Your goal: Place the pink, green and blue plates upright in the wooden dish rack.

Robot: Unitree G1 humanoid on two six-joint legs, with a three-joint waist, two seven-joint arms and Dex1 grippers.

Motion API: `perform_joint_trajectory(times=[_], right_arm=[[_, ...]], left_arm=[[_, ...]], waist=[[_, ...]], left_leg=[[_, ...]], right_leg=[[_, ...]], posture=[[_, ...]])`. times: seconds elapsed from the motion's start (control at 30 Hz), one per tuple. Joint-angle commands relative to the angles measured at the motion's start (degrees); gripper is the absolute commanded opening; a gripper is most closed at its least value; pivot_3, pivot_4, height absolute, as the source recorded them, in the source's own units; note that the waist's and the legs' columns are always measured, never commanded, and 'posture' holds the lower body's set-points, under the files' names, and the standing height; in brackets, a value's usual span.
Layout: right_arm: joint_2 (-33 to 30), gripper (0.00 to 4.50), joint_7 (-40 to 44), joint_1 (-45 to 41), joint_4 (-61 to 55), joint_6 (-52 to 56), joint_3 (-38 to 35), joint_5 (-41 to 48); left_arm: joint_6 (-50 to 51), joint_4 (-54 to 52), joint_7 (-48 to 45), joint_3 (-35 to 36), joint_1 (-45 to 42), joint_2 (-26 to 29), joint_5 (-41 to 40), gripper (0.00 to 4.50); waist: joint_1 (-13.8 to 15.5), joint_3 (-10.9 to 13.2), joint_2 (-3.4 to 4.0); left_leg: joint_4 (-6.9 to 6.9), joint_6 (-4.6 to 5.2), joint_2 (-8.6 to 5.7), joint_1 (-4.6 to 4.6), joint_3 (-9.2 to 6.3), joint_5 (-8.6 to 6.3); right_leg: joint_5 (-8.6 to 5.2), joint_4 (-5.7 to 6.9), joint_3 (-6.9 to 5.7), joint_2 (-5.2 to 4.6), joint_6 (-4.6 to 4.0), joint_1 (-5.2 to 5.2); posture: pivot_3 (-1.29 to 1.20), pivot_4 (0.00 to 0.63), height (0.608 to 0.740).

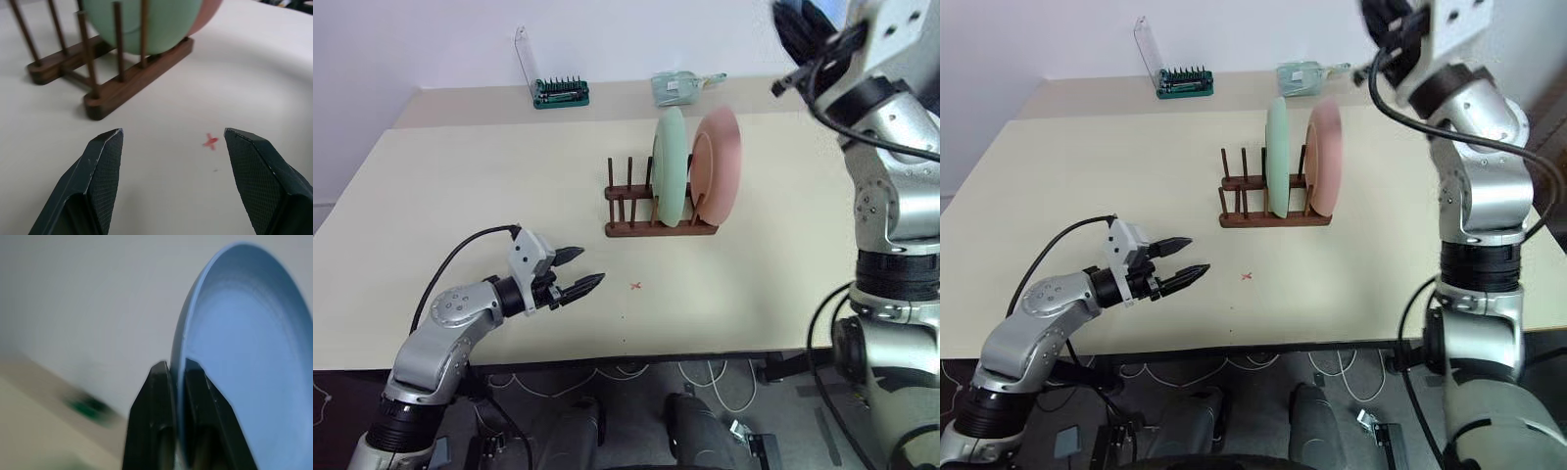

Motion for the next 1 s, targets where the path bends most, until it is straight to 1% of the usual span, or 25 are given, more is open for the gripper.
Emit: perform_joint_trajectory(times=[0.03,0.1,0.17,0.2,0.3,0.33,0.4,0.53,0.67,1.0], right_arm=[[5.8,0.07,-4.0,-1.8,-7.6,9.3,-1.5,15.3],[11.2,0.07,-7.9,-1.7,-9.5,13.3,-1.2,23.2],[13.4,0.07,-10.3,-1.5,-10.2,15.5,-1.3,26.8],[15.1,0.07,-13.0,-1.5,-9.8,17.0,-1.3,29.0],[21.7,0.07,-22.4,0.6,-6.3,20.1,0.3,31.7],[22.8,0.07,-24.2,1.6,-4.8,21.0,0.6,31.2],[24.6,0.07,-28.4,2.4,-1.9,23.3,-0.9,34.2],[25.3,0.07,-32.2,2.1,0.4,25.5,-2.0,36.3],[25.7,0.07,-34.4,2.7,1.5,25.7,-1.6,35.0],[26.0,0.07,-36.2,2.3,4.2,24.6,-2.7,33.3]], left_arm=[[-1.8,0.1,0.2,2.8,-0.1,1.1,0.6,3.4],[-2.2,0.7,0.3,3.8,0.4,1.7,1.0,3.4],[-2.4,1.1,0.3,4.3,0.6,1.9,1.2,3.4],[-2.5,1.2,0.3,4.6,0.7,2.0,1.2,3.4],[-2.4,0.8,0.4,5.7,1.4,2.3,1.0,3.4],[-2.3,0.6,0.5,5.9,1.6,2.4,1.0,3.4],[-2.1,0.2,0.6,6.1,1.9,2.4,1.0,3.4],[-1.8,0.0,0.8,6.4,2.1,2.4,1.1,3.4],[-1.6,0.0,0.9,6.5,2.0,2.6,1.1,3.4],[-1.2,0.0,1.3,5.6,1.1,2.2,1.2,3.4]], waist=[[0.1,0.0,0.0],[0.0,0.0,0.0],[-0.1,0.0,0.02],[0.0,0.0,0.02],[-0.2,0.0,0.02],[-0.3,0.0,0.02],[-0.3,0.0,0.02],[-0.1,0.0,0.04],[-0.4,0.0,0.04],[-0.4,0.0,0.04]], left_leg=[[0.01,0.0,-0.01,0.0,0.0,0.0],[0.02,0.0,-0.02,0.0,-0.01,0.0],[-0.01,0.0,-0.01,0.0,-0.01,0.0],[-0.02,0.0,0.0,0.0,-0.01,0.0],[-0.02,0.0,-0.01,0.01,0.0,0.0],[-0.04,-0.01,-0.01,0.01,0.0,0.0],[-0.07,-0.01,0.01,0.02,0.0,0.01],[-0.06,-0.02,-0.02,-0.03,0.03,0.01],[-0.09,-0.01,0.0,-0.02,0.02,0.01],[-0.09,-0.01,0.01,-0.01,0.03,0.01]], right_leg=[[0.0,0.01,0.0,-0.01,0.0,0.0],[0.0,0.03,0.01,0.0,-0.01,-0.01],[0.0,0.06,0.0,0.01,-0.01,-0.07],[0.0,0.07,0.0,0.0,-0.01,-0.09],[0.0,0.07,0.01,0.0,-0.01,-0.08],[0.01,0.1,0.01,0.01,-0.02,-0.13],[0.01,0.15,0.0,0.04,-0.02,-0.15],[0.01,0.11,0.02,0.02,-0.02,-0.17],[0.01,0.12,0.01,0.04,-0.02,-0.19],[0.01,0.13,0.01,0.07,-0.02,-0.2]], posture=[[0.0,0.15,0.74],[0.0,0.15,0.74],[0.0,0.15,0.74],[0.0,0.15,0.74],[0.0,0.15,0.74],[0.0,0.15,0.74],[0.0,0.15,0.74],[0.0,0.15,0.74],[0.0,0.15,0.74],[0.0,0.15,0.74]])
